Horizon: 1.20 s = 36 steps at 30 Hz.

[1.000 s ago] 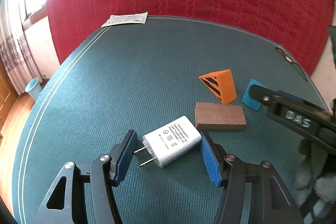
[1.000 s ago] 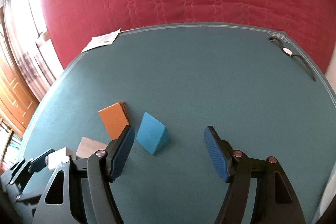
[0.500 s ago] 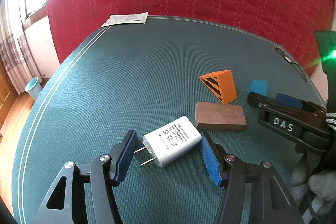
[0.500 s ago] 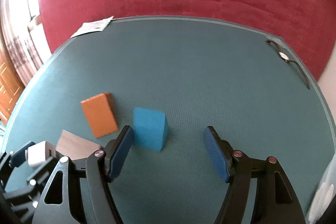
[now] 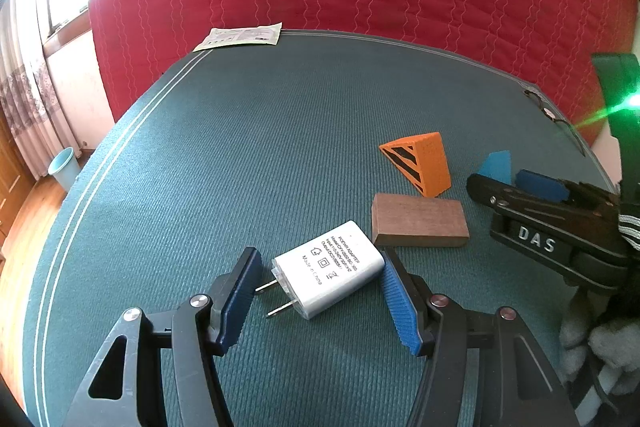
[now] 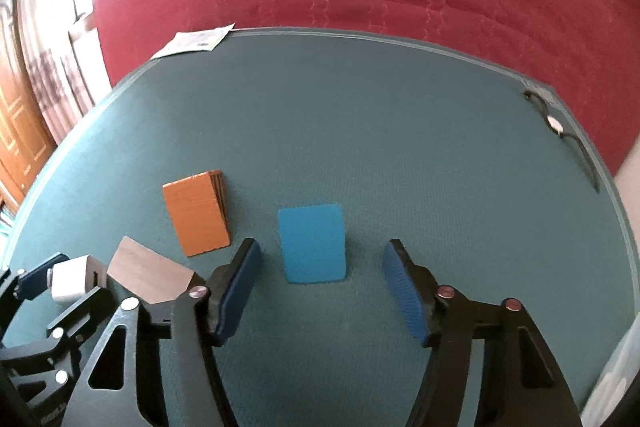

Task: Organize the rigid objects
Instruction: 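Grasp the blue wedge with the right tool while the left tool moves to the white charger, then carry the blue wedge into the clear bowl and open the right tool while the left tool lifts the charger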

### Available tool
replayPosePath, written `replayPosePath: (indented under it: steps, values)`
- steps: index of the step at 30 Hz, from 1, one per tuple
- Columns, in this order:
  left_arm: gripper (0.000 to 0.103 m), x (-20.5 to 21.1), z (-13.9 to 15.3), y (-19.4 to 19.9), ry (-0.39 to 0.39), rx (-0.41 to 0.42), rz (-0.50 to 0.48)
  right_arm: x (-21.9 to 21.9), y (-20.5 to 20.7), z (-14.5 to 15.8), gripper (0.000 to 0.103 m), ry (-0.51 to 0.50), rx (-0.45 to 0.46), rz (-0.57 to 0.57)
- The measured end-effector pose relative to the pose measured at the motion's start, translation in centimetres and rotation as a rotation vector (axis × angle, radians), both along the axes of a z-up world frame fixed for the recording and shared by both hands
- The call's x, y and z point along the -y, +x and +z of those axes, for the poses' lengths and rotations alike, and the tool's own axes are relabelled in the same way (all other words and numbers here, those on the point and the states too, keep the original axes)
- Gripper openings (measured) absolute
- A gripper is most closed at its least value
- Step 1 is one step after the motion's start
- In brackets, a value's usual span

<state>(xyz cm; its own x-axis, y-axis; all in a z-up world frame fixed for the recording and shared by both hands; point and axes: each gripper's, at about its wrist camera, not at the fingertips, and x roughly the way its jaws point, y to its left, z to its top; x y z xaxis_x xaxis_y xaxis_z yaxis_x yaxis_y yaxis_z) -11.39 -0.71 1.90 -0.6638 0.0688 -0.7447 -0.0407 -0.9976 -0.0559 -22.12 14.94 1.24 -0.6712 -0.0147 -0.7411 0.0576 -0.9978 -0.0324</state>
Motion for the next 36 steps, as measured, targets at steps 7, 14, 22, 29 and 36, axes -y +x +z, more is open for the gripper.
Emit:
replayPosePath:
  steps: [7,14,22,29,36]
  values:
    - [0.063,0.0,0.0,0.0,0.001,0.0,0.001,0.7,0.1,0.1,0.031,0.014,-0.015,0.035]
    - [0.063,0.0,0.0,0.1,0.0,-0.001,0.002,-0.1,1.0,0.2,0.031,-0.042,-0.017,0.029]
    - [0.063,0.0,0.0,0.1,-0.001,-0.002,0.002,-0.8,3.6,0.5,0.031,-0.085,-0.033,0.018]
    - [0.063,-0.2,0.2,0.4,0.01,-0.002,-0.015,-1.6,5.8,1.4,0.031,-0.123,-0.059,0.017]
    - [0.063,-0.8,0.3,0.8,0.051,0.007,-0.059,-3.0,7.8,2.1,0.031,-0.151,-0.075,-0.005]
